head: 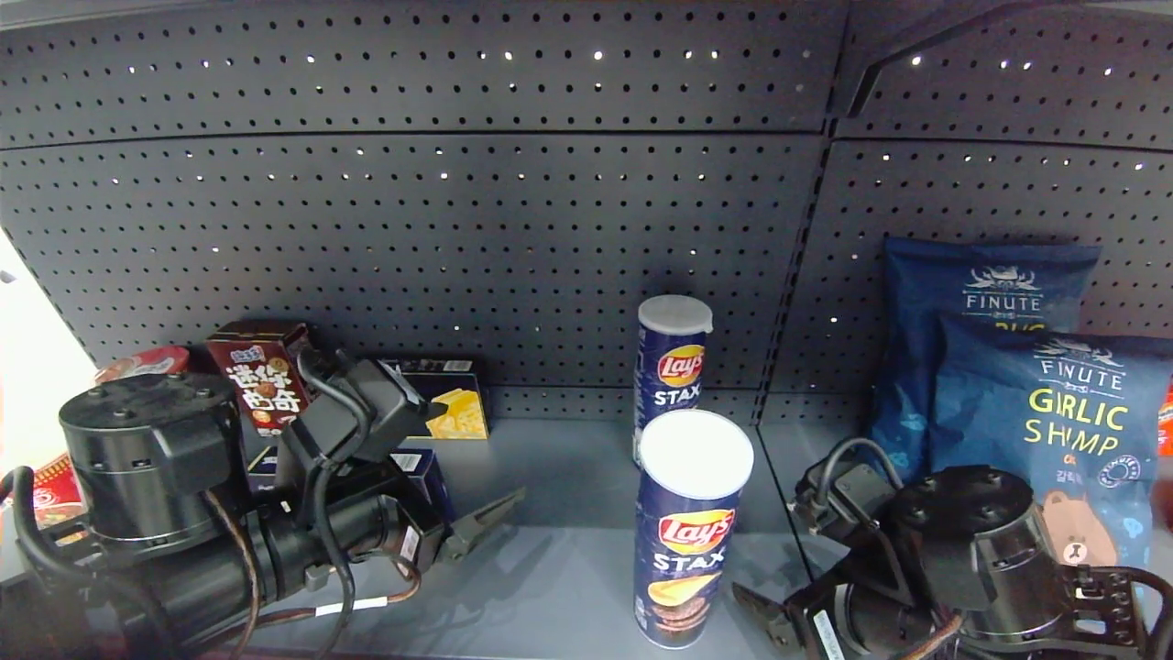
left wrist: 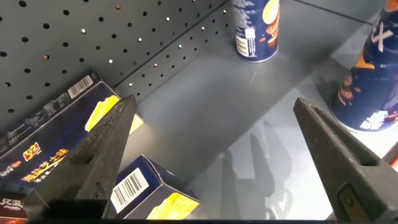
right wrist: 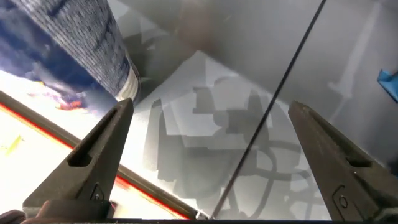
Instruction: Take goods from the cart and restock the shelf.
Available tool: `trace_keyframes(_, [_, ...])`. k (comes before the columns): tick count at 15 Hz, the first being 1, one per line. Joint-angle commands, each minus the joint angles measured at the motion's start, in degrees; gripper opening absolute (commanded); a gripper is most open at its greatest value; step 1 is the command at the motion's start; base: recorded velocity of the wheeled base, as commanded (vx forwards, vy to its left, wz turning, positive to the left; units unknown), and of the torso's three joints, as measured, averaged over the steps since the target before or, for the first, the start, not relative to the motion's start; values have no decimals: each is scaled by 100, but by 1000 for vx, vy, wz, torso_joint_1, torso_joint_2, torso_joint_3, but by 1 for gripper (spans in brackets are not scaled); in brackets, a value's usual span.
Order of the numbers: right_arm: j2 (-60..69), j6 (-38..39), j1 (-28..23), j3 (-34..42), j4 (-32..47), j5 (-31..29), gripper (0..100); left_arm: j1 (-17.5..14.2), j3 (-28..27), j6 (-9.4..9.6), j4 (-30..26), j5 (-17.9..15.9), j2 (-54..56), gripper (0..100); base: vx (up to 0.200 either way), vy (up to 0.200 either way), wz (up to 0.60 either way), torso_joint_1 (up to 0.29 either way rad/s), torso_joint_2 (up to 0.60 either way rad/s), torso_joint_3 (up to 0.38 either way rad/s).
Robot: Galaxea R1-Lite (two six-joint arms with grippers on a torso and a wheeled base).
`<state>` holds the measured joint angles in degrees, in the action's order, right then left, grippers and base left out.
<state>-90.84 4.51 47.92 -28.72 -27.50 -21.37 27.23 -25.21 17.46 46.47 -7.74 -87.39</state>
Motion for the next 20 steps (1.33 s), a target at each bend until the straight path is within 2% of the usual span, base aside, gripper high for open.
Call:
trace_keyframes(1, [172,6,-2,95,-1,1,100,1,16,3,2,1,-14,100,0,0,0,0,0,0])
trace_keyframes(6, [744,252,-2,121,-1,1,100,89,166,-5,55,18,232,100,0,0,0,0,0,0])
trace_keyframes(10, [1693,261,-81,297,8,-8,100,19,1273,-85,-33,220,1875,100,0,0,0,0,0,0])
trace_keyframes(11, [2088,252,-90,473,34,-34,100,-69,1572,-243,-226,291,2622,100,0,0,0,0,0,0])
trace_keyframes(12, [2378,252,-239,640,43,-43,100,-315,1730,-462,-507,387,3202,100,0,0,0,0,0,0])
trace_keyframes(14, [2791,234,-872,728,52,-51,100,-895,1844,-744,-877,484,4108,100,0,0,0,0,0,0])
trace_keyframes(15, [2906,217,-1127,710,52,-60,100,-1053,1862,-814,-920,554,4301,100,0,0,0,0,0,0])
trace_keyframes(16, [3152,164,-1628,736,70,-95,100,-1282,1888,-911,-964,704,4591,100,0,0,0,0,0,0])
trace_keyframes(17, [3495,6,-2331,824,96,-122,100,-1414,1941,-963,-982,932,4872,100,0,0,0,0,0,0])
trace_keyframes(18, [3495,6,-2331,824,96,-122,100,-1414,1941,-963,-982,932,4872,100,0,0,0,0,0,0])
trace_keyframes(19, [4707,-319,-3650,1448,149,-175,100,-1467,2249,-928,-1044,1706,5435,100,0,0,0,0,0,0])
trace_keyframes(20, [5455,-442,-3773,1800,412,-605,100,-1475,2284,-911,-1378,2022,5760,100,0,0,0,0,0,0])
